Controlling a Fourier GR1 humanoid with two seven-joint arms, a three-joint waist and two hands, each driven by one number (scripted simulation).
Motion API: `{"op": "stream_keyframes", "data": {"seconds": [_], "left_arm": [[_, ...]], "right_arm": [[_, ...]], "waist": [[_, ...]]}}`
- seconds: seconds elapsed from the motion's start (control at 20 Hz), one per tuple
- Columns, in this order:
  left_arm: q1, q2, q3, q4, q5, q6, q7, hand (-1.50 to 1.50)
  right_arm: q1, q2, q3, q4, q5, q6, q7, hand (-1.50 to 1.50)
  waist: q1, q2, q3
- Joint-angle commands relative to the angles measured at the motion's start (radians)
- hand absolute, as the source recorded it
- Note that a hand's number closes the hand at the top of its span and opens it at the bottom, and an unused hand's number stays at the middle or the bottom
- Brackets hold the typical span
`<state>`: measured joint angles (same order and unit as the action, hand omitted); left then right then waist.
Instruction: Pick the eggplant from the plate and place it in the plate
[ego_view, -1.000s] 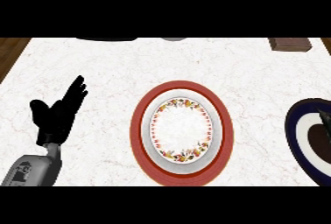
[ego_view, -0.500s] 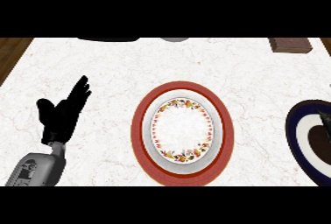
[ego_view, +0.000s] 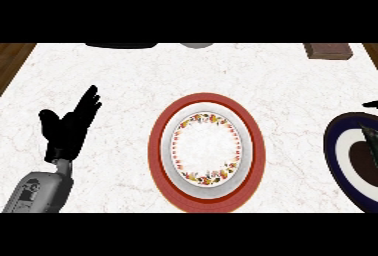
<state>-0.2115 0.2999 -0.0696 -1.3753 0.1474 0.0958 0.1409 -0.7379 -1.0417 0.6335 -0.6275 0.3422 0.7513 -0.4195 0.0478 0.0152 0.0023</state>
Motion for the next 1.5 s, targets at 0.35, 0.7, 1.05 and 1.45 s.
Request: {"op": "stream_keyframes", "data": {"seconds": [0.35,0.7,1.05,1.45], "left_arm": [[0.001,-0.02,0.012,0.015,-0.016,0.003,-0.009,0.0],[0.053,0.003,0.045,0.021,-0.01,-0.031,-0.068,0.0],[-0.002,-0.003,0.046,-0.01,-0.011,-0.026,0.036,0.0],[0.022,-0.036,0.044,0.019,-0.028,-0.023,-0.025,0.0]], "right_arm": [[-0.085,0.092,0.158,0.142,0.205,0.053,-0.205,-1.5],[-0.112,0.156,0.195,0.246,0.255,0.017,-0.227,-1.5],[-0.142,0.242,0.219,0.324,0.318,-0.035,-0.242,-1.5],[-0.105,0.26,0.288,0.369,0.397,-0.062,-0.351,1.5]], "waist": [[-0.013,-0.003,-0.001],[-0.014,-0.004,-0.001],[-0.021,-0.007,-0.001],[-0.024,-0.006,-0.002]]}}
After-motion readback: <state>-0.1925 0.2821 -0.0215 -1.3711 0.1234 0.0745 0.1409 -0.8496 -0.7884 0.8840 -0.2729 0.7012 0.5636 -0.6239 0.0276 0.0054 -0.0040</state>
